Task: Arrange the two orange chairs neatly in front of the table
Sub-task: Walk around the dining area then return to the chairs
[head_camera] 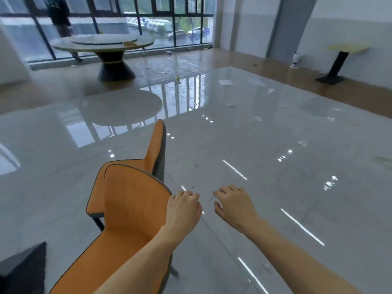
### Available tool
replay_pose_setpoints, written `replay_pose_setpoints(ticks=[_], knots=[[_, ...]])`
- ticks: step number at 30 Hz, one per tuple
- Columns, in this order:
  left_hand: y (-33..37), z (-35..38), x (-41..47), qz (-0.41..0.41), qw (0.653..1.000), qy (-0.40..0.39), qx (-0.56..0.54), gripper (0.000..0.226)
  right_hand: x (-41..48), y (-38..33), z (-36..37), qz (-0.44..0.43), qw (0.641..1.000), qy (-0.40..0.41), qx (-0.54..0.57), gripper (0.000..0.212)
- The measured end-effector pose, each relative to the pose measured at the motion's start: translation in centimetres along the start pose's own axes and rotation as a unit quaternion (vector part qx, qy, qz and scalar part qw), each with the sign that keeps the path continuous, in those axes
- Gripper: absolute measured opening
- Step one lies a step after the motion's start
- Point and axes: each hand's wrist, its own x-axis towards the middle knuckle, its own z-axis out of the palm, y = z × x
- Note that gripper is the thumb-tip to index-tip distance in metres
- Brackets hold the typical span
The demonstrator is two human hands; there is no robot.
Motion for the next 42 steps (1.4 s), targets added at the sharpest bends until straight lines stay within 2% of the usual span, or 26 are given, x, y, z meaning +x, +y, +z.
replay_pose_setpoints(ticks=[5,9,16,19,23,28,30,33,37,39,42], knots=[[-2.1,-1.1,5.3,-0.122,0.991,0.031,0.039,0.026,9.9,1.0,0.1,-0.138,0.99,0.008,0.016,0.016],[-4.9,-0.8,8.1,-0.228,0.971,0.057,0.05,0.026,16.8,0.2,2.1,-0.236,0.971,0.006,0.032,0.016],[-11.6,1.1,12.6,-0.389,0.91,0.115,0.079,0.025,29.4,-4.5,6.3,-0.428,0.902,-0.025,0.04,0.016],[-13.5,0.8,14.1,-0.449,0.88,0.134,0.073,0.025,33.0,-6.4,6.9,-0.493,0.869,-0.013,0.03,0.019],[-14.7,-0.3,15.3,-0.522,0.832,0.161,0.094,0.024,38.0,-9.5,7.4,-0.599,0.8,-0.014,0.038,0.022],[-14.7,-0.2,15.3,-0.624,0.755,0.156,0.127,0.023,40.7,-13.7,8.5,-0.725,0.687,-0.025,0.051,0.026],[-14.4,0.9,15.6,-0.663,0.723,0.148,0.121,0.022,41.5,-14.9,9.3,-0.773,0.631,-0.032,0.052,0.028],[-13.5,2.8,16.1,-0.71,0.679,0.14,0.123,0.026,42.9,-16.5,10.7,-0.847,0.528,-0.048,0.041,0.034],[-12.5,5.7,18.1,-0.79,0.59,0.136,0.092,0.038,44.7,-18.7,12.8,-0.909,0.41,-0.069,0.024,0.047],[-12.2,7.2,19.4,-0.822,0.545,0.142,0.084,0.044,45.1,-19.7,13.5,-0.924,0.374,-0.079,0.017,0.053],[-12.3,8.9,20.5,-0.861,0.492,0.103,0.079,0.052,45.4,-21.2,14.4,-0.94,0.331,-0.084,0.012,0.057]])
